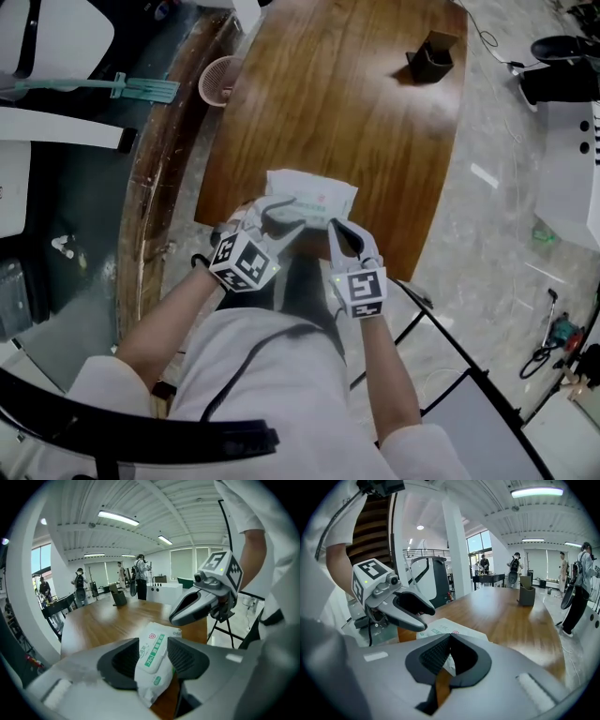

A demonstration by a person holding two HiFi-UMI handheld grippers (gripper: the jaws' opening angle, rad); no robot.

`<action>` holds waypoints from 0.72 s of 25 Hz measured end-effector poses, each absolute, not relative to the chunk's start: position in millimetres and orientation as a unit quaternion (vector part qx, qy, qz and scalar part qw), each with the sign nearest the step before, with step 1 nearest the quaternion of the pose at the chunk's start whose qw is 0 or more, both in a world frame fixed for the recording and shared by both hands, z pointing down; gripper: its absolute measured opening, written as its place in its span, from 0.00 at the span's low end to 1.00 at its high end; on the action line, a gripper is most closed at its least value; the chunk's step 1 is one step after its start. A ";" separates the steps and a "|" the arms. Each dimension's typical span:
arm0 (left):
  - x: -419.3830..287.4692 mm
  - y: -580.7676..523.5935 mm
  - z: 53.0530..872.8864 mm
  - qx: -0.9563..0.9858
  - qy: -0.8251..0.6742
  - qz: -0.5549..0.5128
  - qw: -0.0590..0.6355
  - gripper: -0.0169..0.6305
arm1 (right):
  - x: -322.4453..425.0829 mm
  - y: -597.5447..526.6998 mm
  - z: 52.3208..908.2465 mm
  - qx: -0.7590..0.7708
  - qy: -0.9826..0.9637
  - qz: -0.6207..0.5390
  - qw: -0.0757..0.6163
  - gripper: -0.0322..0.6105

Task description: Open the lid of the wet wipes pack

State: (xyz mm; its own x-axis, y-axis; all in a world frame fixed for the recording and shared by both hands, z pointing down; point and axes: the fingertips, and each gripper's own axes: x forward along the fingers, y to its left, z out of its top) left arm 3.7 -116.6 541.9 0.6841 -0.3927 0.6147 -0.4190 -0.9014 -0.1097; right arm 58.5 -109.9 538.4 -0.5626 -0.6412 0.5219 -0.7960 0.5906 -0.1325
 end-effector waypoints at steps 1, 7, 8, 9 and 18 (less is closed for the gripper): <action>5.2 -117.4 547.3 0.917 -0.215 0.335 0.015 0.33 | 58.7 -110.0 542.1 0.418 -0.863 0.182 0.218 0.06; 13.4 -123.3 571.8 0.911 -0.179 0.369 -0.034 0.47 | 61.1 -108.1 557.2 0.435 -0.850 0.192 0.225 0.06; 15.2 -124.2 573.6 0.911 -0.174 0.373 -0.041 0.50 | 62.1 -107.4 558.2 0.439 -0.848 0.196 0.223 0.06; 16.8 -125.3 575.0 0.910 -0.171 0.375 -0.045 0.51 | 63.3 -106.6 559.2 0.442 -0.846 0.200 0.221 0.06; 21.5 -131.7 585.1 0.910 -0.141 0.387 -0.045 0.51 | 66.4 -102.9 569.8 0.453 -0.838 0.213 0.219 0.06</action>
